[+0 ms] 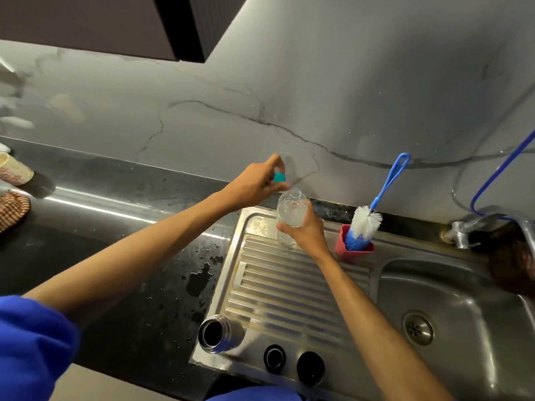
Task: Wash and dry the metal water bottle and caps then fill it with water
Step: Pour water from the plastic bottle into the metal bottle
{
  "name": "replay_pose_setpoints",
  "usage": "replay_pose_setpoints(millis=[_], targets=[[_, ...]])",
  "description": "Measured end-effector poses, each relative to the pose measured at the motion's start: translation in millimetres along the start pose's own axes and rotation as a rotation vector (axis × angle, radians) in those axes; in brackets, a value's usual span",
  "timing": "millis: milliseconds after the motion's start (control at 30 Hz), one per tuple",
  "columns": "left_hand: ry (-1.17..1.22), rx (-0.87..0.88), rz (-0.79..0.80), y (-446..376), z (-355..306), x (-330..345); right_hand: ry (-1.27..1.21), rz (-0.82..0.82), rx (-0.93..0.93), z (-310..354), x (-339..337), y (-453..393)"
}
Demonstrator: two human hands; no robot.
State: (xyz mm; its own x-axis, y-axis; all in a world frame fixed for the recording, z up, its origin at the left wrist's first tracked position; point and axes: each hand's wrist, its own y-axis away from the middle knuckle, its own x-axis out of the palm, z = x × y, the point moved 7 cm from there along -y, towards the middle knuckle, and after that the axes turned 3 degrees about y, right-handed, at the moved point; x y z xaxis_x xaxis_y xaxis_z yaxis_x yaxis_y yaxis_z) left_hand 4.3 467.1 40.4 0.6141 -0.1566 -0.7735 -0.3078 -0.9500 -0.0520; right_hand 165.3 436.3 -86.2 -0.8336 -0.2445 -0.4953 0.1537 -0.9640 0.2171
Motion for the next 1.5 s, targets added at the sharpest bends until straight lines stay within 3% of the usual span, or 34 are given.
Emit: replay_pose_setpoints(millis=[100,267,367,733,1033,1200,1333,1500], targets=[[0.179,-0.180,-0.019,29,60,9,0.004,-0.009,-0.009,-5,-1,0],[0.235,-0.489,0.072,95,152,66,0.023,0.013,-0.002,-2,4,-1],[0.234,-0.500,0.121,118,172,95,0.022,0.011,-0.008,-4,4,-2],[0.419,-0.528,-0.139,114,196,102,0.035,0.017,0.000,-8,7,-3],[0.255,-0.637,-0.306,156,223,84,-0.001,0.008,0.008,-18,11,-11],[0.304,-0.670,-0.189,206,218,68,-0.145,0.025,0.071,-22,28,-14],[0.292,-0.597,-0.054,230,198,51,-0.200,0.022,0.090,-26,19,-31],[0.442,-0.714,0.142,308,169,61,-0.204,0.030,0.059,-20,14,-6]])
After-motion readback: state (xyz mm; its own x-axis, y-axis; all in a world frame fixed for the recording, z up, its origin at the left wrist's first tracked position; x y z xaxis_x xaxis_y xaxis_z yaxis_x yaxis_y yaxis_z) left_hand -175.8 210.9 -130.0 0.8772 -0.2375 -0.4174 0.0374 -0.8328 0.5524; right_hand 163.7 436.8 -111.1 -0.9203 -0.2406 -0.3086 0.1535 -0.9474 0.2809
